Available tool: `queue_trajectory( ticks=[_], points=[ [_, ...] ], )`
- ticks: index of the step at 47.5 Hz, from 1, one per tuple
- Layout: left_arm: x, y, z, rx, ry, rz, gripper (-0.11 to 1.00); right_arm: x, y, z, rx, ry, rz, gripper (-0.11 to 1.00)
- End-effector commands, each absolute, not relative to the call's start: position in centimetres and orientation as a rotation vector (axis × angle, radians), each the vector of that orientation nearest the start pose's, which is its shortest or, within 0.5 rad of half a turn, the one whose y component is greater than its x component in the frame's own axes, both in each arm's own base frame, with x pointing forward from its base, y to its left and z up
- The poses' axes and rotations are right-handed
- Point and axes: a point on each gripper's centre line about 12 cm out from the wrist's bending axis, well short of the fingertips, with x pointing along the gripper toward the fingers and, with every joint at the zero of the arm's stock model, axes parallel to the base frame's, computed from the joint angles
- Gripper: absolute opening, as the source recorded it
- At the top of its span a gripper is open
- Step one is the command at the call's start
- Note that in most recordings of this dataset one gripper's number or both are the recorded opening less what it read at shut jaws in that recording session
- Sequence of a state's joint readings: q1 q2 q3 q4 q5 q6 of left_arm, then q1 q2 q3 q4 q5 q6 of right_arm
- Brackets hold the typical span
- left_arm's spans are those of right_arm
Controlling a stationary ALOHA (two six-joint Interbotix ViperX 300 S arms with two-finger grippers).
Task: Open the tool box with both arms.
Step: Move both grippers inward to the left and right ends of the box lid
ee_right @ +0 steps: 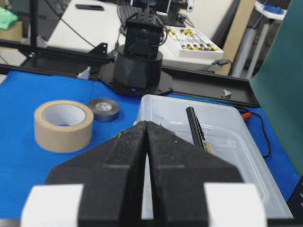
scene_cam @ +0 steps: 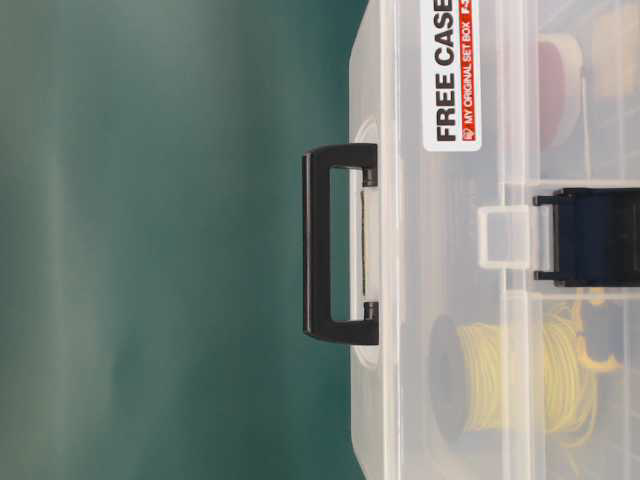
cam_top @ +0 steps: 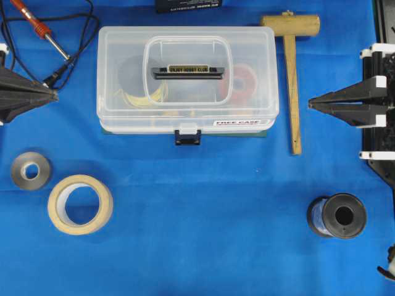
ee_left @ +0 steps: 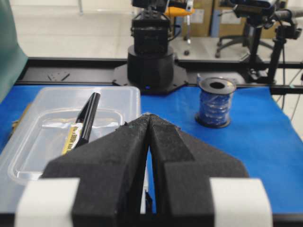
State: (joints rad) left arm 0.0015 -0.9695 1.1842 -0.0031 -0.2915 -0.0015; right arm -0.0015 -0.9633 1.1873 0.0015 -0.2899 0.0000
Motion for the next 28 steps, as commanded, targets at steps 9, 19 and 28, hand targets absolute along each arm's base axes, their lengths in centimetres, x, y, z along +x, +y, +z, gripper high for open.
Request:
queue_trajectory(
  ticks=[9, 19, 28],
  points=[
    [20.4, 0.0, 29.3, -0.007, -0.060, 0.005, 0.00, 20.4, -0.1, 30.8, 0.001, -0.058, -0.006, 0.00],
    [20.3, 0.2, 28.2, -0.007, 0.034, 0.013, 0.00, 20.4, -0.5, 30.0, 0.029, 0.029, -0.024, 0.00],
    [20.1, 0.9, 26.4, -0.010, 0.136, 0.048, 0.00, 20.1, -1.4, 29.0, 0.052, 0.127, -0.071, 0.00]
  ],
)
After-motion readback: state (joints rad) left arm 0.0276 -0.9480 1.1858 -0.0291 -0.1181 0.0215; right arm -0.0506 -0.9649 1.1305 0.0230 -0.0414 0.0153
